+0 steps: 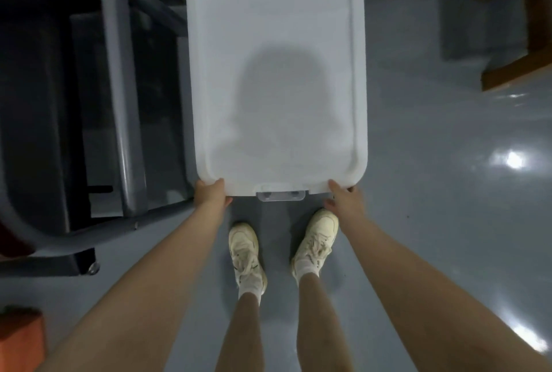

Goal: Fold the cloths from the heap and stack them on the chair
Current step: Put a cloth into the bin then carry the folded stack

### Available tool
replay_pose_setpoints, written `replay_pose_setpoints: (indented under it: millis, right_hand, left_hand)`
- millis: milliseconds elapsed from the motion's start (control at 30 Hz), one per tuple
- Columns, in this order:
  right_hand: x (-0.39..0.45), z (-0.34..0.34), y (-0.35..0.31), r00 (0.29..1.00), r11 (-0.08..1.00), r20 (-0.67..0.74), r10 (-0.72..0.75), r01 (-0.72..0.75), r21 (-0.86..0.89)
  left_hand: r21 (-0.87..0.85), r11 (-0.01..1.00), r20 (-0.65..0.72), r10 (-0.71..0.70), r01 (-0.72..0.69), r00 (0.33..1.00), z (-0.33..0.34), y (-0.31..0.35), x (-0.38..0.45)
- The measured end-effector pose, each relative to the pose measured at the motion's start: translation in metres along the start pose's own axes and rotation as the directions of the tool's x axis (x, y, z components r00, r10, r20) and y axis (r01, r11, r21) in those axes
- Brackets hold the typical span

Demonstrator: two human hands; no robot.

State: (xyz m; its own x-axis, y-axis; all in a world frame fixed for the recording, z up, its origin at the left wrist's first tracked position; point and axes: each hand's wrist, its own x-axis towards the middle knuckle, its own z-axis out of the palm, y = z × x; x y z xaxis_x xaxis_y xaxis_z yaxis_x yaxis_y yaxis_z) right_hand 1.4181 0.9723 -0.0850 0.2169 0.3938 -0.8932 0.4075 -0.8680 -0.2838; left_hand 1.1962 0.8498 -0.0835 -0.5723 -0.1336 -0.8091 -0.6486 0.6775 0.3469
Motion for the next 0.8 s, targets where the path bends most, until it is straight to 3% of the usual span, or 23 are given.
replay_pose_setpoints:
  millis: [100,233,300,433,500,567,600,633,700,733,800]
  right_hand:
    - [0.002,0.008,0.012,0.991,0.992,0.104,0.08,-0.089,0.085]
    - [0.002,0.033,0.025,0.97,0.944,0.241,0.035,-0.111,0.311]
    - [0.0,0.043,0.028,0.97,0.936,0.24,0.033,-0.114,0.332]
    - [0.007,0.056,0.033,0.98,0.952,0.196,0.025,-0.083,0.293]
    - [0.01,0.055,0.034,0.954,0.935,0.292,0.073,-0.168,0.314]
    - [0.011,0.052,0.03,0.935,0.9,0.34,0.1,-0.23,0.369]
    - [0.01,0.052,0.029,0.936,0.883,0.333,0.117,-0.251,0.396]
    - [0.009,0.052,0.028,0.936,0.867,0.327,0.134,-0.27,0.419]
    - [0.003,0.054,0.027,0.933,0.828,0.326,0.149,-0.299,0.475]
    - [-0.001,0.055,0.024,0.931,0.817,0.334,0.145,-0.303,0.49]
    - [-0.007,0.057,0.022,0.931,0.824,0.345,0.119,-0.286,0.49]
  left_hand:
    - [-0.066,0.998,0.034,-0.004,0.006,0.999,-0.003,-0.003,0.009]
    - [-0.094,0.996,0.131,0.003,0.009,0.991,-0.011,-0.013,0.011]
    - [-0.129,0.986,0.23,-0.072,0.103,0.97,-0.009,-0.022,0.002]
    - [-0.011,0.979,0.378,-0.184,0.203,0.907,0.013,-0.037,-0.011]
    - [0.033,0.985,0.365,-0.167,0.167,0.916,0.023,-0.042,-0.015]
    - [0.171,0.985,0.268,-0.027,-0.02,0.963,0.026,-0.044,-0.022]
    - [0.308,0.934,0.213,0.116,-0.179,0.97,0.022,-0.045,-0.026]
    - [0.46,0.821,0.172,0.291,-0.338,0.941,0.017,-0.046,-0.03]
    - [0.651,0.477,0.219,0.627,-0.591,0.747,0.005,-0.048,-0.035]
    - [0.665,0.315,0.313,0.705,-0.677,0.636,0.001,-0.048,-0.034]
    - [0.634,0.074,0.526,0.688,-0.77,0.5,0.002,-0.045,-0.024]
